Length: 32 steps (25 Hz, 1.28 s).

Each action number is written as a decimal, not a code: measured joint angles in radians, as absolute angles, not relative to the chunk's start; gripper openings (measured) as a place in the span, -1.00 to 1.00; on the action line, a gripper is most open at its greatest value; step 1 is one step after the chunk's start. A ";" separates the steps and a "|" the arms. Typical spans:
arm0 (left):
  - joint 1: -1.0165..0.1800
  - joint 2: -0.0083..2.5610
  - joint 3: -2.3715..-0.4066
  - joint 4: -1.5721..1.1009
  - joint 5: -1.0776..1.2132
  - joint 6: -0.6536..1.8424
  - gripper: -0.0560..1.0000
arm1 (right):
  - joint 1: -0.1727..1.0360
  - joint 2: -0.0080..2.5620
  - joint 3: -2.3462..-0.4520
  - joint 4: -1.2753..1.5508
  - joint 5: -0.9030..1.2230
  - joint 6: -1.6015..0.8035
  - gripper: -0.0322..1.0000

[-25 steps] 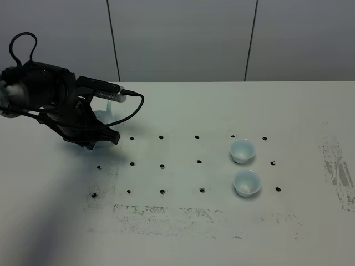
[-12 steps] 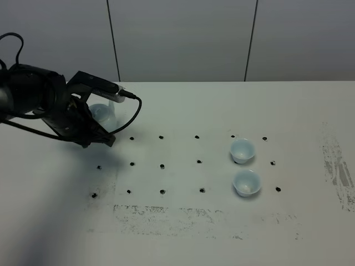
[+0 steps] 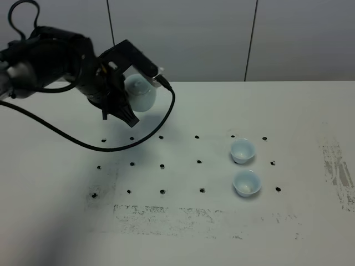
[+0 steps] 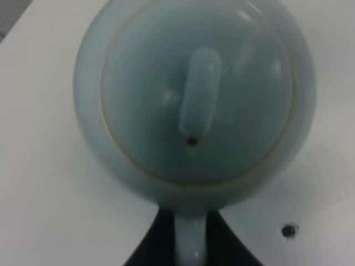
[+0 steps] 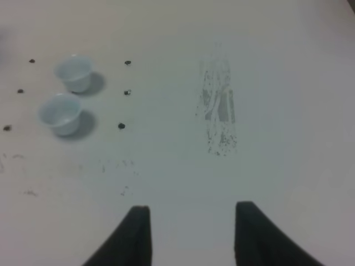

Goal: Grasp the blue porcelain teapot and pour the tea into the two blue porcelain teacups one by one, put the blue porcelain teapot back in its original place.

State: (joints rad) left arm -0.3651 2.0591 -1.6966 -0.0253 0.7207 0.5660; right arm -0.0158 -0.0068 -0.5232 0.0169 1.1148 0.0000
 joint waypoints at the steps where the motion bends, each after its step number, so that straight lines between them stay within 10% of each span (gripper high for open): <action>1: -0.375 2.092 -1.767 -0.040 0.767 0.613 -0.81 | -0.016 -0.007 -0.523 0.017 1.115 0.000 -0.28; 11: -0.465 2.411 -2.305 -0.100 1.065 0.961 -0.81 | -0.016 -0.007 -0.523 0.017 1.115 0.000 -0.28; 32: -0.593 2.453 -2.325 0.094 1.074 1.286 -0.81 | -0.016 -0.007 -0.523 0.019 1.115 0.000 -0.28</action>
State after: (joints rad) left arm -0.5929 2.4527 -2.3249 0.0941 1.0739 1.2858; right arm -0.0158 -0.0068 -0.5232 0.0189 1.1148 0.0000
